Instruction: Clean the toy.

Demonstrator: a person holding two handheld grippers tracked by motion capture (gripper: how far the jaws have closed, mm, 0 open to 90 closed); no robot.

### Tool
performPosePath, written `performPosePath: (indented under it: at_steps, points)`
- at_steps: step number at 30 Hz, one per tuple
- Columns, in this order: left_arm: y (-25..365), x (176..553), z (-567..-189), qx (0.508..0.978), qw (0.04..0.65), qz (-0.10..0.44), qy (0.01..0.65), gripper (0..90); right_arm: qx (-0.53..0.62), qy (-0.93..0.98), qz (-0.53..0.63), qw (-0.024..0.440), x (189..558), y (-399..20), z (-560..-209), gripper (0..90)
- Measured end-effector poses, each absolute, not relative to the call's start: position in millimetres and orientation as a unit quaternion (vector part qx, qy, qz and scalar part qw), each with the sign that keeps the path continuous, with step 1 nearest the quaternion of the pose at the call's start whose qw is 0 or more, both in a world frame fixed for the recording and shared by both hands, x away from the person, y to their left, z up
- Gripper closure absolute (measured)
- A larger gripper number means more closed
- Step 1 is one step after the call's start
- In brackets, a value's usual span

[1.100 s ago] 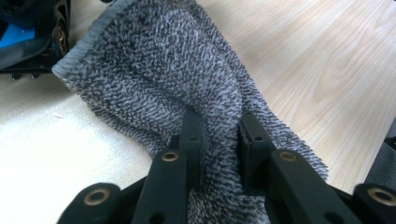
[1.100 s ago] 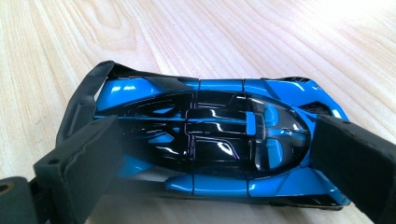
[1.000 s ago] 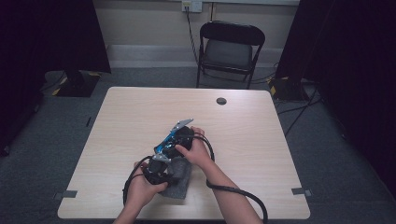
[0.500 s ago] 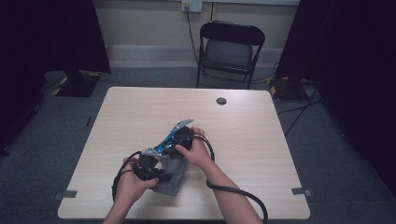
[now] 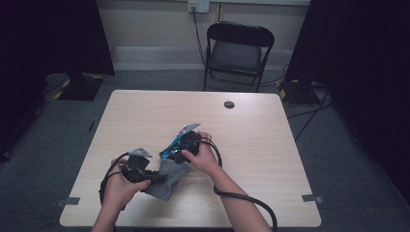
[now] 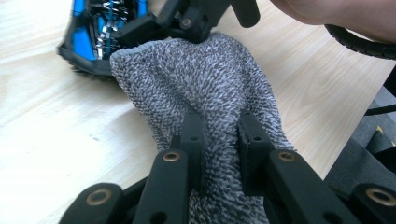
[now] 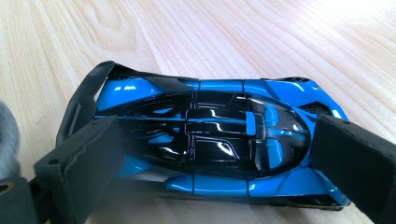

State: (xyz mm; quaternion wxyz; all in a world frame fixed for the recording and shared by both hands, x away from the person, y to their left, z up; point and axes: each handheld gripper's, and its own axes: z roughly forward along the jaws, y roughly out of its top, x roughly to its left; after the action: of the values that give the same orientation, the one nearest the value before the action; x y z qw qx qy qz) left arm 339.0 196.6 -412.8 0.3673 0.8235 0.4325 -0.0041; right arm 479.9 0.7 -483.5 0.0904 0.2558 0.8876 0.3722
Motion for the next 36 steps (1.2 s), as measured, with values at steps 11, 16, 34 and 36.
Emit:
performPosePath:
  at_steps: [11, 16, 34, 36]
  points:
    - [224, 339, -398, 0.804, 0.386, 0.029, 0.452, 77.3, 0.258, 0.887, 0.373, 0.089, 480, 1, -483, 1.6]
    - [235, 343, -391, 0.793, 0.397, 0.051, 0.459, 77.3, 0.258, 0.887, 0.373, 0.089, 480, 1, -483, 1.6]
    - [251, 423, -408, 0.789, 0.368, 0.097, 0.482, 76.3, 0.251, 0.891, 0.368, 0.083, 483, 0, -483, 1.5]
    - [250, 432, -411, 0.788, 0.365, 0.101, 0.485, 76.2, 0.249, 0.89, 0.371, 0.084, 483, 0, -483, 1.5]
